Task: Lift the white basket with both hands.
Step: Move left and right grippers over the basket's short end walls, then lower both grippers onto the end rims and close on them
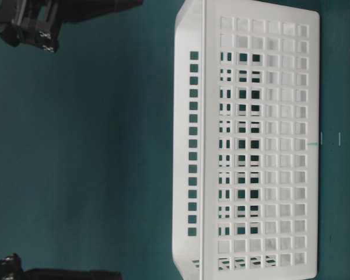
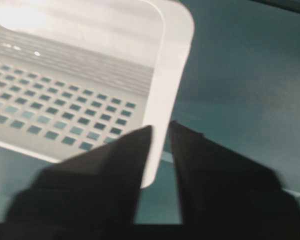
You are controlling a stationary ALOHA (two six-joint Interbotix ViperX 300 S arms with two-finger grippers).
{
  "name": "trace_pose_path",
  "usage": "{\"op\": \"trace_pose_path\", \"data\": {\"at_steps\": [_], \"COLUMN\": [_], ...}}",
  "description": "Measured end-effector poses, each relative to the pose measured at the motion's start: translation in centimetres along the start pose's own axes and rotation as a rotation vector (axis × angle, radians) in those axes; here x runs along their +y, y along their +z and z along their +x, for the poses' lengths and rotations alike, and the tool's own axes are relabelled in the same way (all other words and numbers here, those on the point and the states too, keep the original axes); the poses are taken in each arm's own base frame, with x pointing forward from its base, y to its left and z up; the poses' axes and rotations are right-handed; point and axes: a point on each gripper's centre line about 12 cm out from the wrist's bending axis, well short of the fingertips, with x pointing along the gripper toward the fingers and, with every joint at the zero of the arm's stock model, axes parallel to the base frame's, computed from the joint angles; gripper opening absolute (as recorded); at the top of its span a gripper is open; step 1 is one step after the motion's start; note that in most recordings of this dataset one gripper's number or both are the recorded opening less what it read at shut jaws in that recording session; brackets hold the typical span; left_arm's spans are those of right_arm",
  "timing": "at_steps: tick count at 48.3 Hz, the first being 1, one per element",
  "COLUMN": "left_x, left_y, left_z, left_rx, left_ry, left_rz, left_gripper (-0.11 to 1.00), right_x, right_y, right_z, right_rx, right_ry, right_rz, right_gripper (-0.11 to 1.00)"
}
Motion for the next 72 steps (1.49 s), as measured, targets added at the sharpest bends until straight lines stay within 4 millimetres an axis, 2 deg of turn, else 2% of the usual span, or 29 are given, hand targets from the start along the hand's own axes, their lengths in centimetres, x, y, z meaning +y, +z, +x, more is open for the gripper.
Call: {"op": "trace_pose_path", "data": {"at_steps": [4,7,9,12,30,41,49,60,72], "left_x": [0.1,0.1,0.1,0.1,1.9,2.9,3.4,3.9,3.9], "left_y": [-0.1,-0.1,-0.1,-0.1,-0.3,-0.3,-0.7,-0.9,-1.0], "left_z": [0.2,0.5,0.7,1.0,3.8,6.9,8.9,10.6,11.2], "left_rx": [0.001,0.005,0.009,0.010,0.033,0.043,0.059,0.071,0.073], "left_ry": [0.001,0.008,0.012,0.013,0.081,0.114,0.139,0.157,0.161], "left_rz": [-0.001,-0.001,-0.002,-0.002,-0.073,-0.119,-0.121,-0.125,-0.125], "left_gripper": [0.83,0.95,0.99,0.97,0.96,0.96,0.96,0.96,0.96], "right_x": [0.0,0.0,0.0,0.0,-0.3,0.1,-0.3,-0.7,-0.8], "right_y": [0.0,0.1,0.1,0.1,-0.2,-0.4,-0.8,-1.1,-1.1], "right_z": [0.3,0.5,0.6,0.9,4.9,7.3,9.4,10.4,11.0], "right_rx": [-0.005,-0.008,-0.009,-0.005,0.042,0.036,0.040,0.030,0.027], "right_ry": [0.006,0.011,0.011,0.006,-0.079,-0.072,-0.090,-0.080,-0.080], "right_rz": [0.018,0.032,0.043,0.053,0.128,0.153,0.175,0.199,0.206], "right_gripper": [0.63,0.79,0.89,0.97,0.96,0.96,0.96,0.96,0.96]}}
